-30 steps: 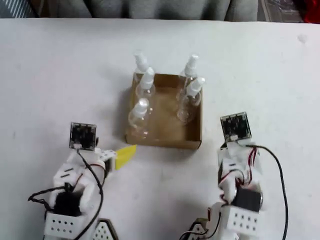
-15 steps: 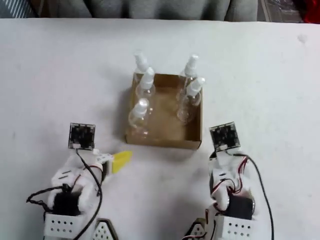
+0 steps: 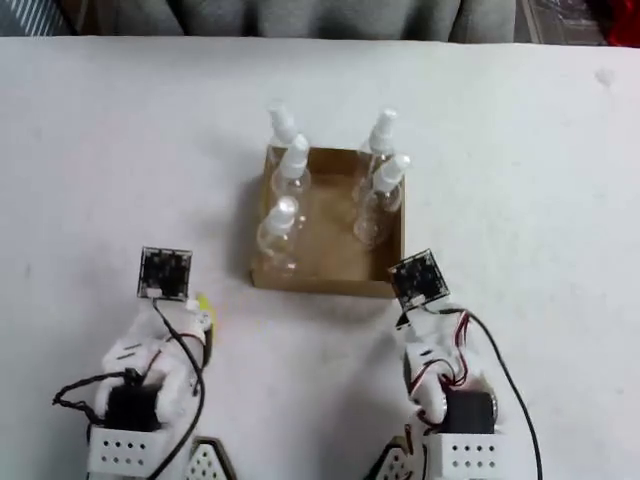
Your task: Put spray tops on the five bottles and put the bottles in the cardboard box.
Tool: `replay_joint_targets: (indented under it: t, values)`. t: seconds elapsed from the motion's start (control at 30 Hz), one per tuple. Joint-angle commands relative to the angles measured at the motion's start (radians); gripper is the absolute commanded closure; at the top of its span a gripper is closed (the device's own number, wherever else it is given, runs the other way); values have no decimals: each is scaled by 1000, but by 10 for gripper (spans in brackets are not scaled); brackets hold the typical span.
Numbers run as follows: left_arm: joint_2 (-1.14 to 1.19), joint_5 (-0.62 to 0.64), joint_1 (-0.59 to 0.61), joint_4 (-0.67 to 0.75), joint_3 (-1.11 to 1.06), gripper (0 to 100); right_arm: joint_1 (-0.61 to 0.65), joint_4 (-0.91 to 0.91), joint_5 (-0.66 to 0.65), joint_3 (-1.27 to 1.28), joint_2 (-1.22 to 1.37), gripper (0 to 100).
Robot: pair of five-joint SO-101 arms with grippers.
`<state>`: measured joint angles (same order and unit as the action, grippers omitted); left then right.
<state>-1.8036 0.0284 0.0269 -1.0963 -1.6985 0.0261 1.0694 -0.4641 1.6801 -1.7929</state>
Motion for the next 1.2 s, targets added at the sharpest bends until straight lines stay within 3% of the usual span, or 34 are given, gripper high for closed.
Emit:
replay_joint_targets:
  t: [0.0,0.23,1.17]
  values:
    - [-16,-8,4,-43,6,970,8,39,-11,11,-5,978]
    - [-19,-9,4,-173,6,977,7,67,-3,11,-4,981]
    - [-19,-6,4,-173,6,977,10,67,-5,11,-4,980]
